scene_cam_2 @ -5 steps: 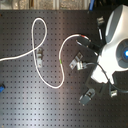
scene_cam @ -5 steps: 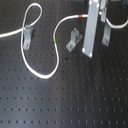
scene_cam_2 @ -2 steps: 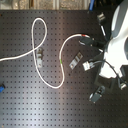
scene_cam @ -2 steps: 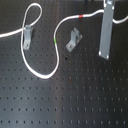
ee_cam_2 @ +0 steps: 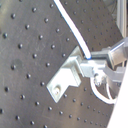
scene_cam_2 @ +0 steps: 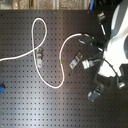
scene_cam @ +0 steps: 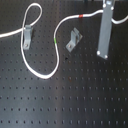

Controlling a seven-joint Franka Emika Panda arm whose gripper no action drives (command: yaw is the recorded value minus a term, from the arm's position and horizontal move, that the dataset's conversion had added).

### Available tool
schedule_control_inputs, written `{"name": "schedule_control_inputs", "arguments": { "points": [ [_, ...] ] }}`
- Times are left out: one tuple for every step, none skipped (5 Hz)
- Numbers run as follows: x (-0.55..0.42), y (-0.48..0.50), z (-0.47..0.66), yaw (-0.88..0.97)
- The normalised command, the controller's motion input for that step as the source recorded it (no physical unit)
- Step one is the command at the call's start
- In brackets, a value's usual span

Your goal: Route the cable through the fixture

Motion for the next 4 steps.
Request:
{"name": "schedule_control_inputs", "arguments": {
  "points": [
    [0.0, 0.0, 0.01, 0.0],
    [-0.138, -0.072, 0.28, 0.0],
    [-0.304, -0.073, 0.3, 0.0],
    [-0.19, -0.048, 0.55, 0.0]
  ]
}}
